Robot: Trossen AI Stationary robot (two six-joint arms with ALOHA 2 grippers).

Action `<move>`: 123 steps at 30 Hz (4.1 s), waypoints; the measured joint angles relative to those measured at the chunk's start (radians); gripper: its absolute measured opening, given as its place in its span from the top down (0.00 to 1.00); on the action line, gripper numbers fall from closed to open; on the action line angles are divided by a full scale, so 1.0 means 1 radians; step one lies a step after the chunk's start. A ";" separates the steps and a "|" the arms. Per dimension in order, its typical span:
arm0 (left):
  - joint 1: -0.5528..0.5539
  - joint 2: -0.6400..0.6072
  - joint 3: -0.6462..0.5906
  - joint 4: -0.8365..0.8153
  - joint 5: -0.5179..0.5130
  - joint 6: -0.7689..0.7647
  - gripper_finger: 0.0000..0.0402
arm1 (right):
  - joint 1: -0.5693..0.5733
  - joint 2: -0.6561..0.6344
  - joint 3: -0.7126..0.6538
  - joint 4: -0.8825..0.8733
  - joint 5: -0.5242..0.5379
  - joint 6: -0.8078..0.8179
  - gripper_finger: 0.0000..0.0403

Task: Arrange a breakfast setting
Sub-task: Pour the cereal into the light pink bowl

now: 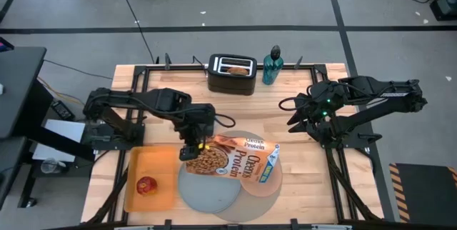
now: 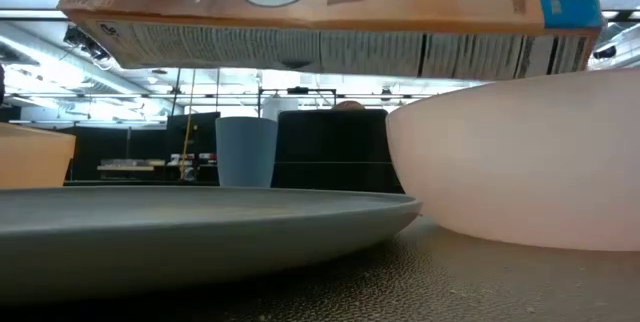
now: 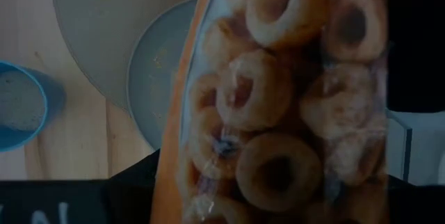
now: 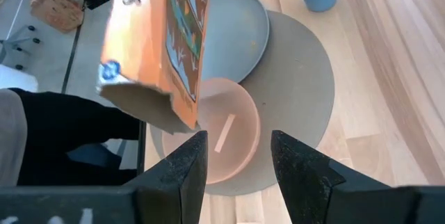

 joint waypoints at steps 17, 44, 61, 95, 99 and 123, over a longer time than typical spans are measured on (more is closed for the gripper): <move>0.009 0.108 0.158 -0.148 -0.026 0.012 0.48 | 0.000 0.000 0.000 0.005 0.000 -0.004 0.59; 0.029 0.108 0.158 -0.088 0.066 -0.055 0.48 | 0.000 0.000 0.000 0.014 0.029 -0.006 0.59; 0.021 0.108 0.156 -0.139 0.077 -0.103 0.48 | -0.002 0.000 0.000 0.047 0.053 -0.023 0.59; 0.039 0.108 0.157 -0.146 0.041 -0.053 0.48 | -0.002 0.000 0.000 0.047 0.056 -0.023 0.59; 0.039 0.108 0.157 -0.136 0.046 -0.056 0.48 | -0.002 0.001 0.000 0.047 0.056 -0.023 0.59; 0.045 0.109 0.156 -0.130 0.056 -0.048 0.48 | -0.002 0.002 0.000 0.048 0.071 -0.023 0.59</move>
